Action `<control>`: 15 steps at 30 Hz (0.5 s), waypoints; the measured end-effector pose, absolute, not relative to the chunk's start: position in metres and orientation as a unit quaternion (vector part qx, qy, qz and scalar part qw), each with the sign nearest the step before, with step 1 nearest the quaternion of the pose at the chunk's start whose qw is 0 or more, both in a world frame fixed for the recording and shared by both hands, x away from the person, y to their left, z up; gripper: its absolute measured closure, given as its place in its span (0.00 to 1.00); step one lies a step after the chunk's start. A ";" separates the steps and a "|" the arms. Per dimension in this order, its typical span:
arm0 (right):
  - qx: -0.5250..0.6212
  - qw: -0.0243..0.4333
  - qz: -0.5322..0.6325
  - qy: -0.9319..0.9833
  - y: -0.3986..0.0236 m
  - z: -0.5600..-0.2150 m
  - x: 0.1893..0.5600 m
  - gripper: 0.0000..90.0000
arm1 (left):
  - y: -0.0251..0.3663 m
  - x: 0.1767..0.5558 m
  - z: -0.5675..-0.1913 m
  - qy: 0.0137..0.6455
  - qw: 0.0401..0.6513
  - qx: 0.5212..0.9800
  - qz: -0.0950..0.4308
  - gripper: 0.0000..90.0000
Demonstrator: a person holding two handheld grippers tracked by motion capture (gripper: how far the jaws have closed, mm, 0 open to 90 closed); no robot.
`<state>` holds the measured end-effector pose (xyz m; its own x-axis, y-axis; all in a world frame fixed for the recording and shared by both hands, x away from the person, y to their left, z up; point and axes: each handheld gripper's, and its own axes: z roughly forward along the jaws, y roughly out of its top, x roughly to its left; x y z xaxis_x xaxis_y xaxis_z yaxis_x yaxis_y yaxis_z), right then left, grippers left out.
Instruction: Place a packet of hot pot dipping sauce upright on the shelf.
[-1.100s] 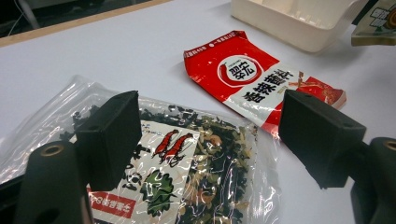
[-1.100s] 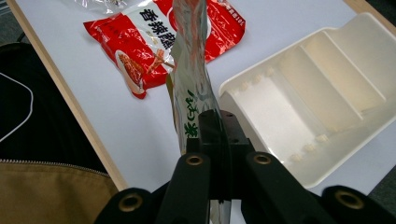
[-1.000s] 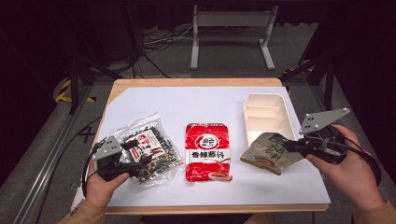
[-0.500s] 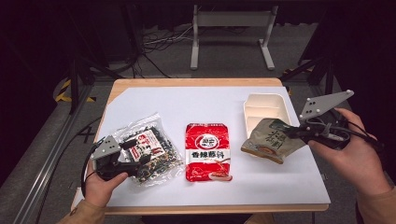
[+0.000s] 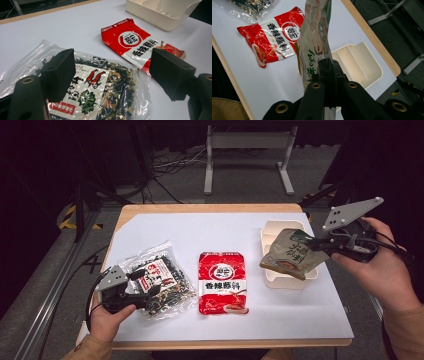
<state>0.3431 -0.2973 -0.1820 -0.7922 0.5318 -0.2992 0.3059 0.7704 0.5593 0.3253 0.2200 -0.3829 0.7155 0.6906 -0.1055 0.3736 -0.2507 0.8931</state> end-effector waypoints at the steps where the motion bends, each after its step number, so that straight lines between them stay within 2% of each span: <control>1: 0.229 0.226 0.250 0.913 -0.298 -0.181 0.344 1.00 | 0.220 0.325 -0.383 0.343 0.506 0.776 0.157 0.24; 15: 0.225 0.261 0.248 0.905 -0.302 -0.176 0.380 1.00 | 0.223 0.326 -0.384 0.345 0.508 0.774 0.155 0.24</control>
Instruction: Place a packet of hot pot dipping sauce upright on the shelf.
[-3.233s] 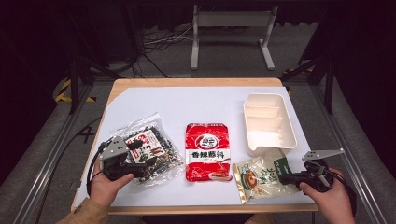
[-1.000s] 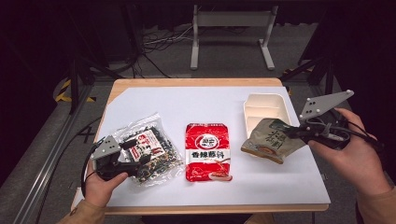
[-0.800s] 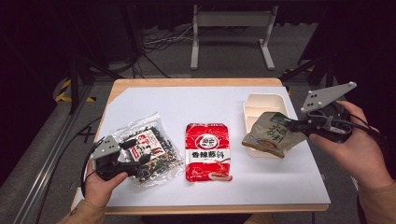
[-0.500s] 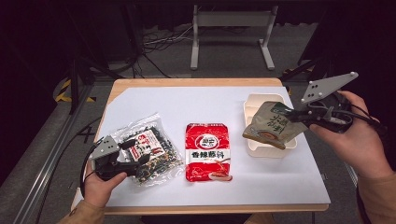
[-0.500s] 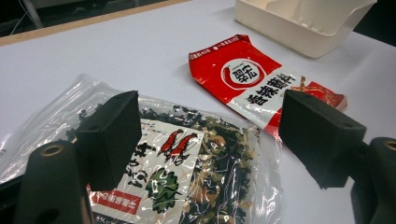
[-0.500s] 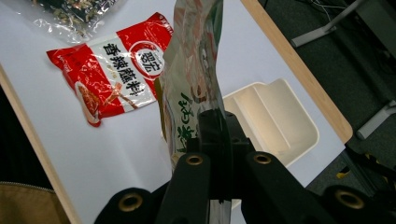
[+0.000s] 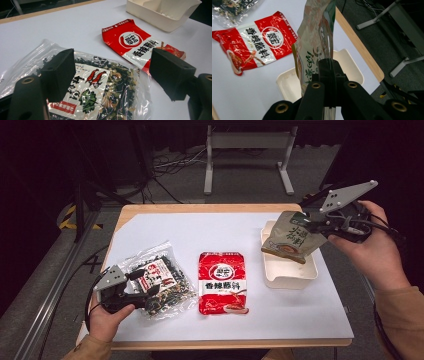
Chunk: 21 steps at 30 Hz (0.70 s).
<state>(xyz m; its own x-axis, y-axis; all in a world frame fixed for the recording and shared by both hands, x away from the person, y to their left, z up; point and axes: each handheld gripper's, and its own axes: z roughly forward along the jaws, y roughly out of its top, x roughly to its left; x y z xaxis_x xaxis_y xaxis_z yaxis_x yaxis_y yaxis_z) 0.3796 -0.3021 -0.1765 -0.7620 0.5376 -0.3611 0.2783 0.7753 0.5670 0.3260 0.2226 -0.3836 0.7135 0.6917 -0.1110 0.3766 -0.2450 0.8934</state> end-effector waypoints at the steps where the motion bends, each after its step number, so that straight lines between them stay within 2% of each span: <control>1: 0.225 0.262 0.247 0.905 -0.302 -0.176 0.381 1.00 | 0.222 0.326 -0.384 0.347 0.509 0.773 0.154 0.24; 21: 0.212 0.299 0.223 0.903 -0.311 -0.179 0.436 1.00 | 0.226 0.325 -0.385 0.350 0.508 0.772 0.154 0.24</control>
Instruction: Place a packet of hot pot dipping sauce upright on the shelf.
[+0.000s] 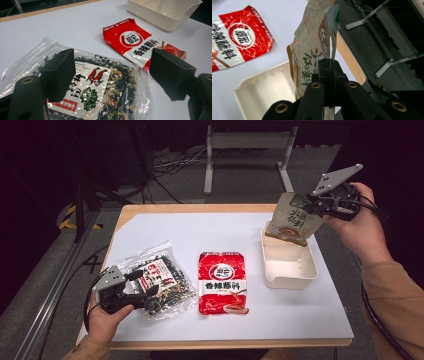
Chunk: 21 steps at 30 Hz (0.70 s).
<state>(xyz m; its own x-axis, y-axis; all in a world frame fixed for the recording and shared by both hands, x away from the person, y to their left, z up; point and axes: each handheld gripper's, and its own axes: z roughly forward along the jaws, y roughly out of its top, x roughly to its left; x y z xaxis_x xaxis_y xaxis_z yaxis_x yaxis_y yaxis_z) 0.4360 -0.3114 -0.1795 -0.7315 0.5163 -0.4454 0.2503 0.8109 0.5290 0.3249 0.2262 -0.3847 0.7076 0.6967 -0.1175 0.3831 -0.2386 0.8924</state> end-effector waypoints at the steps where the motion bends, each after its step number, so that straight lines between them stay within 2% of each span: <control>1: 0.211 0.300 0.221 0.904 -0.312 -0.180 0.438 1.00 | 0.227 0.324 -0.385 0.352 0.510 0.770 0.155 0.24; 21: 0.176 0.342 0.233 0.893 -0.323 -0.183 0.481 1.00 | 0.232 0.322 -0.386 0.358 0.509 0.767 0.155 0.24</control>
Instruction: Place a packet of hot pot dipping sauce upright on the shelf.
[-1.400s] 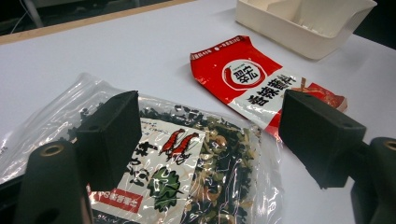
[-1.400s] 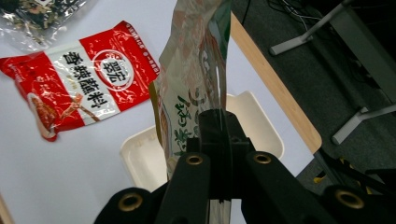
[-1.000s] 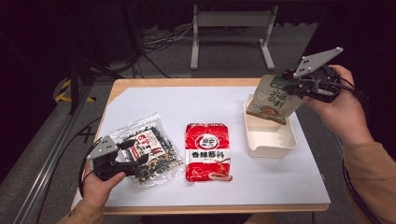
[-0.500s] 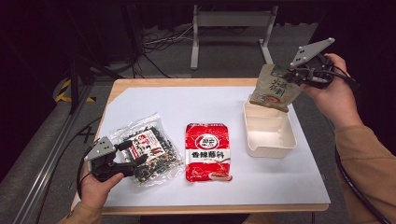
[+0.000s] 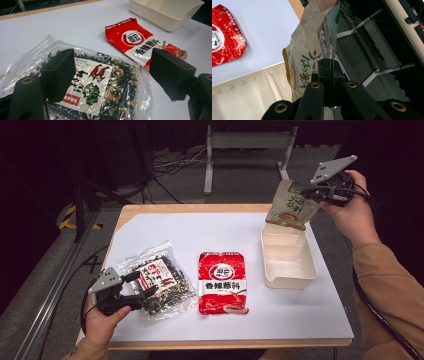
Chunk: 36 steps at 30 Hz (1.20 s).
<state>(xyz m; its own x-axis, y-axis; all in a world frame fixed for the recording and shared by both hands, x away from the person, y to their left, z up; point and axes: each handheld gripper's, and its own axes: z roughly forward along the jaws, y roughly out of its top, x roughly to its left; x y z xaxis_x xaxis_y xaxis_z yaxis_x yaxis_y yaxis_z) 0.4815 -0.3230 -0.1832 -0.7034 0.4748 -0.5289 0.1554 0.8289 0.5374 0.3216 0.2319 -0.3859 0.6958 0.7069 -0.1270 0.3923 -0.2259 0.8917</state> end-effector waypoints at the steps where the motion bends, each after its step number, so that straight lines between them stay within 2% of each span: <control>1: 0.175 0.343 0.233 0.893 -0.324 -0.184 0.483 1.00 | 0.232 0.322 -0.386 0.357 0.509 0.767 0.155 0.24; 36: 0.170 0.325 0.235 0.900 -0.333 -0.239 0.524 1.00 | 0.231 0.323 -0.386 0.360 0.512 0.765 0.150 0.24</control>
<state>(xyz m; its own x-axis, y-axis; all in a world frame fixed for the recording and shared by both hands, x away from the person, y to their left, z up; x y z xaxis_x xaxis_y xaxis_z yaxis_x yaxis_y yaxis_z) 0.5245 -0.3334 -0.2392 -0.7313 0.4586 -0.5049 0.1534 0.8318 0.5334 0.3229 0.2314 -0.3864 0.6959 0.7047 -0.1383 0.3967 -0.2166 0.8920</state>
